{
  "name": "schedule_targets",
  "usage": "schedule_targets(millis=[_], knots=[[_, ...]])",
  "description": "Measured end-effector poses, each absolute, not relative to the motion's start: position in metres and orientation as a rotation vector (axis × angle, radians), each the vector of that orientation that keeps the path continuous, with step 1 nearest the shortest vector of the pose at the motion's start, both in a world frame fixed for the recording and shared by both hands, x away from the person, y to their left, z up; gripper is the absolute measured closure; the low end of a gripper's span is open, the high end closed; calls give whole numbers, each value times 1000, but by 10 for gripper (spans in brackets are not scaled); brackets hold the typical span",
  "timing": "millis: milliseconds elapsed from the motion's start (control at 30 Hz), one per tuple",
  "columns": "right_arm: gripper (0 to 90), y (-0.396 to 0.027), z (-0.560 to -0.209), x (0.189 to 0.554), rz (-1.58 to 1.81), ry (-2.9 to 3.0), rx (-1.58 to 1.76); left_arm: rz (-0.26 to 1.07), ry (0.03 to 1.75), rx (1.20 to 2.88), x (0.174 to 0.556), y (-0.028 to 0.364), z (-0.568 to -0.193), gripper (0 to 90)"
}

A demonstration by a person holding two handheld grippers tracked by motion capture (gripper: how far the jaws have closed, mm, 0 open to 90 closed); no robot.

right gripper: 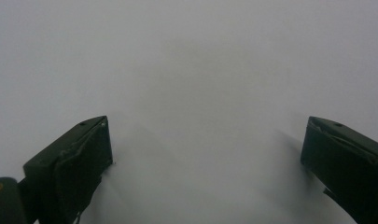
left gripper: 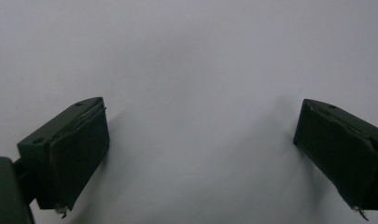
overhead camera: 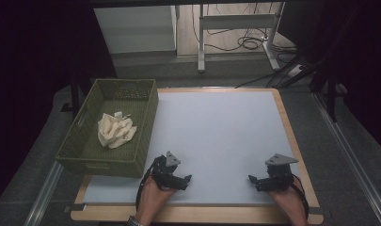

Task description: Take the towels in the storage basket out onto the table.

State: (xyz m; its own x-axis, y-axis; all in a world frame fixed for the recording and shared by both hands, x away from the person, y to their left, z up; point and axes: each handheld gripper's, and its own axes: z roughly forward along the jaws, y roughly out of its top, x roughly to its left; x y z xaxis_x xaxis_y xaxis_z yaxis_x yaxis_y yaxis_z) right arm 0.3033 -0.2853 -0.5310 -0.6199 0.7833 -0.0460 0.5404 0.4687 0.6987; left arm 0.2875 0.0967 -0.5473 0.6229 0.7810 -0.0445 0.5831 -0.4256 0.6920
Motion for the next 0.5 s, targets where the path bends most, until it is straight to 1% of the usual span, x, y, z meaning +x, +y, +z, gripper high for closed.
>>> schedule_targets(millis=[167, 500], knots=[[16, -283, -531, 311, 943, 2381, 1101, 372, 1065, 2157, 288, 97, -548, 32], [16, -283, -532, 311, 945, 2376, 1093, 373, 1064, 2159, 287, 97, -548, 31]])
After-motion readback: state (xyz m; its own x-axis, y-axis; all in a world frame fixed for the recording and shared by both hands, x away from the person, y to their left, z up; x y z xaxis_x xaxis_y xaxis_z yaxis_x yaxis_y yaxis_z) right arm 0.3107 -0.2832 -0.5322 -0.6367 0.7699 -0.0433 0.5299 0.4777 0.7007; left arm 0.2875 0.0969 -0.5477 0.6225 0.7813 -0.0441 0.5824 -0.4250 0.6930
